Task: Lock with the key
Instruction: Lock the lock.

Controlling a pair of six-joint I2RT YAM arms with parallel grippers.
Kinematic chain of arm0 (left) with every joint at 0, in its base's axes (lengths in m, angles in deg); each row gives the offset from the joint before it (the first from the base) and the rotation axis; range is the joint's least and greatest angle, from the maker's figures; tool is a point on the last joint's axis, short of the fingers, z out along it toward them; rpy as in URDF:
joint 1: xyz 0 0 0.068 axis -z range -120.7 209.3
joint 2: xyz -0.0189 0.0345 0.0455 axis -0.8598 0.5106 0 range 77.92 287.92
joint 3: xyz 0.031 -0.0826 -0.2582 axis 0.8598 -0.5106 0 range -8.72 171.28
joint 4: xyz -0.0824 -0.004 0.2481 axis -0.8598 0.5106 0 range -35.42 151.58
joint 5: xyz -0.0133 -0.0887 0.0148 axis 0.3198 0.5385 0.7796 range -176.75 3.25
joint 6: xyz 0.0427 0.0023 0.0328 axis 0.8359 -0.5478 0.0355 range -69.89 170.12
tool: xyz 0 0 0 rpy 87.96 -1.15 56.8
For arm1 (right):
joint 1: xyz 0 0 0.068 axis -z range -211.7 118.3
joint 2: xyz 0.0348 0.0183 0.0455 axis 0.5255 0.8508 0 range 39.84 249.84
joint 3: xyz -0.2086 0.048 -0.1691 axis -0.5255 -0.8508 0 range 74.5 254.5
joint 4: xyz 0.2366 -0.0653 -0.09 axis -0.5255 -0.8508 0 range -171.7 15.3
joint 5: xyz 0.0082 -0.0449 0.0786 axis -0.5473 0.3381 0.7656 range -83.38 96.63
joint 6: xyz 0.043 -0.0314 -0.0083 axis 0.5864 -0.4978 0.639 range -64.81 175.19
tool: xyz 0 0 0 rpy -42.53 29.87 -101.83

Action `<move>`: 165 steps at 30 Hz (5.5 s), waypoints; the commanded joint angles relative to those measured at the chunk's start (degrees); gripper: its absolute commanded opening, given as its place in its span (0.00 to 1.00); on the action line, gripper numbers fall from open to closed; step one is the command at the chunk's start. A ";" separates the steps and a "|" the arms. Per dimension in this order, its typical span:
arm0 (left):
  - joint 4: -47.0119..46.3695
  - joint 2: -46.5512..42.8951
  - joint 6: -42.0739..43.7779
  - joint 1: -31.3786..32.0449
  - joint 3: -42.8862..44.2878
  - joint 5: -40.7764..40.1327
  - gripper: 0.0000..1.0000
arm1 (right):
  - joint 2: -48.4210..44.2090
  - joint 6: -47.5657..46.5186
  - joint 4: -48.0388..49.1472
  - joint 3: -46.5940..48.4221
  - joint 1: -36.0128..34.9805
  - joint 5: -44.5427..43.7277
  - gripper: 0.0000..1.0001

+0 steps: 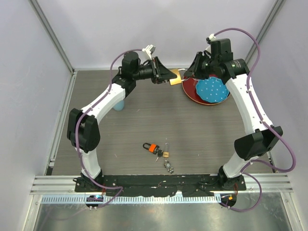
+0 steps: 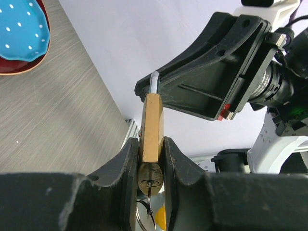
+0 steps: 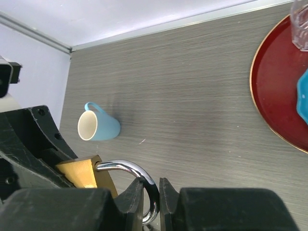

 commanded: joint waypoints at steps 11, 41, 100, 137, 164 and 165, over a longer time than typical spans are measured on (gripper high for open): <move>0.02 -1.66 -0.38 11.83 -8.58 6.14 0.00 | -0.27 12.61 32.20 5.54 -4.25 28.49 0.06; -20.20 -15.28 -11.02 -2.41 -19.39 -5.30 0.00 | -8.80 24.63 55.50 -18.02 7.09 31.99 0.85; -26.44 -17.30 -15.68 -3.11 -18.07 -4.50 0.00 | 2.54 37.05 67.53 -18.74 -2.14 30.86 0.02; 4.32 -33.30 4.28 -6.54 -24.32 -8.28 0.72 | 4.74 39.33 65.95 -10.47 -2.14 33.15 0.01; -7.81 -24.60 -1.87 -4.34 -22.47 -5.91 0.00 | 5.17 40.65 67.71 -10.57 -2.14 33.06 0.01; -8.16 -24.60 -2.14 -4.34 -22.73 -5.73 0.00 | 5.17 40.65 67.79 -10.48 -2.23 32.97 0.02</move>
